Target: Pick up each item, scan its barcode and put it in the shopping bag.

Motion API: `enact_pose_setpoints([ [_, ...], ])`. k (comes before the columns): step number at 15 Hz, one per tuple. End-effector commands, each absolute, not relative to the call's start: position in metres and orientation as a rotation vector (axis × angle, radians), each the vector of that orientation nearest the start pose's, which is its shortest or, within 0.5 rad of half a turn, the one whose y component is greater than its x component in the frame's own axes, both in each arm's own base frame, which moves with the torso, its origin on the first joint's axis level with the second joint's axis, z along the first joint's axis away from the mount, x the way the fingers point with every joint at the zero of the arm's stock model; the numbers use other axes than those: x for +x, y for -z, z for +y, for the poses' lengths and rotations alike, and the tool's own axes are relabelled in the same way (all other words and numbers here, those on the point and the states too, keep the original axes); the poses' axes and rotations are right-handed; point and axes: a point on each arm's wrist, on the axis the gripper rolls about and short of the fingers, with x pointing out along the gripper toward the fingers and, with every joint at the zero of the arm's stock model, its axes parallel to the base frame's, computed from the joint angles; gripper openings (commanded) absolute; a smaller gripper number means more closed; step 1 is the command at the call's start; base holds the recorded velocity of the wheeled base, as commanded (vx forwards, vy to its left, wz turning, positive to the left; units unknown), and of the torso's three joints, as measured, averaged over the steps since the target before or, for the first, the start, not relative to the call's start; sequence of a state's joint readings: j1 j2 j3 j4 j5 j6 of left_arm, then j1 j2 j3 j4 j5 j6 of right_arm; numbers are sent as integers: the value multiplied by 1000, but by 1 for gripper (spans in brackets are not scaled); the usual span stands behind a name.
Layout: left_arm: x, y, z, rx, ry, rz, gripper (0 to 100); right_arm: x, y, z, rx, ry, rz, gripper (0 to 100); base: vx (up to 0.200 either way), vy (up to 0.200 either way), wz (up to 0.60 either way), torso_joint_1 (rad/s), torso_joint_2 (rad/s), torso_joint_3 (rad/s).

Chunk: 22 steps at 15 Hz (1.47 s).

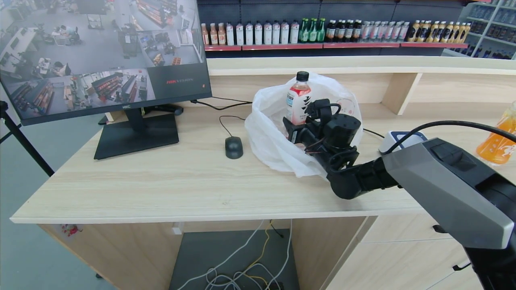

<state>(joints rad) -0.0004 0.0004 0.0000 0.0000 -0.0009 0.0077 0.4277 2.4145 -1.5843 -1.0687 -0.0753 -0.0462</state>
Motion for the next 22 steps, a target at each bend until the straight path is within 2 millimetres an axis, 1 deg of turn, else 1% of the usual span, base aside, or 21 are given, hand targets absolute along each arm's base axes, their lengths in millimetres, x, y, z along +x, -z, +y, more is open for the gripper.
enact_pose_setpoints([
  [1,-23,-75,0,8,2,0,100,452,-149,204,15,-346,-244,0,0,0,0,0,0,0],
  [7,-23,-75,0,8,3,0,100,452,-149,204,16,-345,-245,0,0,0,0,0,0,0],
  [8,-23,-75,0,8,0,0,100,451,-149,205,16,-347,-245,100,0,0,0,0,0,0],
  [11,-23,-75,0,8,3,0,100,450,-155,204,19,-346,-262,100,0,0,0,0,0,0],
  [14,-23,-75,0,8,2,0,100,441,-172,203,26,-350,-286,100,0,0,0,0,0,0],
  [15,-23,-75,0,8,2,0,100,436,-182,200,27,-349,-304,100,0,0,0,0,0,0],
  [17,-23,-75,0,8,0,0,100,418,-198,194,25,-350,-313,100,0,0,0,0,0,0],
  [18,-23,-75,0,8,3,0,100,403,-206,191,24,-360,-310,100,0,0,0,0,0,0],
  [19,-23,-75,0,8,3,0,100,393,-212,190,27,-367,-316,100,0,0,0,0,0,0],
  [20,-23,-75,0,8,2,0,100,376,-218,188,34,-376,-324,100,0,0,0,0,0,0],
  [21,-23,-75,0,8,0,0,100,356,-218,182,36,-386,-325,100,0,0,0,0,0,0],
  [22,-23,-75,0,8,0,0,100,342,-216,179,37,-394,-325,100,0,0,0,0,0,0],
])
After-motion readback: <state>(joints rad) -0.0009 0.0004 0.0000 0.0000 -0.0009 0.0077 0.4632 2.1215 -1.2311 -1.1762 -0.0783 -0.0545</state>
